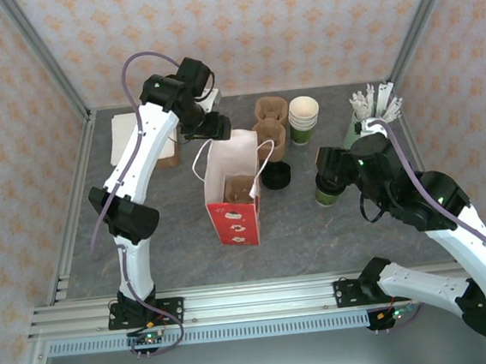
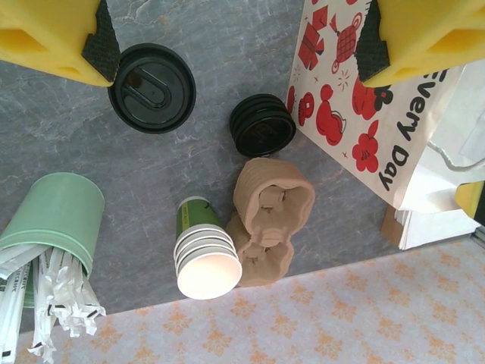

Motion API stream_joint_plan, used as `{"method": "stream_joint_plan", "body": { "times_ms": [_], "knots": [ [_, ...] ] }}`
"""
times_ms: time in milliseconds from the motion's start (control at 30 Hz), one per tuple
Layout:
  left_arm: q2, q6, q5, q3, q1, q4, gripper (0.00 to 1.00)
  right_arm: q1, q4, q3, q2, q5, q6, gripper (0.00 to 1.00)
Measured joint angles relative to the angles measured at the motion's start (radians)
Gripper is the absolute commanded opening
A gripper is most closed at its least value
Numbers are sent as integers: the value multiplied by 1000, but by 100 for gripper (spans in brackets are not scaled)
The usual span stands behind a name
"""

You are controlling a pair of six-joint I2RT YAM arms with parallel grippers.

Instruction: Pack the takeout coffee

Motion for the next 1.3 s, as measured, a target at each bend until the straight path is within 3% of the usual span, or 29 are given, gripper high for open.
{"method": "stream_joint_plan", "body": {
  "times_ms": [167,267,433,600,767,933,1100,1233,1300],
  "knots": [
    [2,3,-26,7,0,-4,21,0,-15,0,3,7,0,83],
    [2,-3,-34,11,0,-5,14,0,-30,0,11,14,0,83],
    [-5,-2,-61,11,0,-7,8,0,-75,0,48,26,0,84],
    [-46,-3,-91,2,0,-16,7,-17,-124,10,105,27,-7,87],
    [-159,-18,-101,-94,0,-11,8,-165,-145,10,154,-62,-24,89],
    [-236,-28,-100,-180,0,-2,8,-318,-145,-26,189,-181,-61,98],
    [-251,-32,-92,-266,0,19,21,-384,-114,-136,210,-281,-68,99],
    [-250,-38,-79,-297,0,31,42,-395,-87,-198,239,-331,-61,99],
    [-251,-40,-79,-295,0,34,59,-395,-69,-214,257,-344,-56,99]
  ]
}}
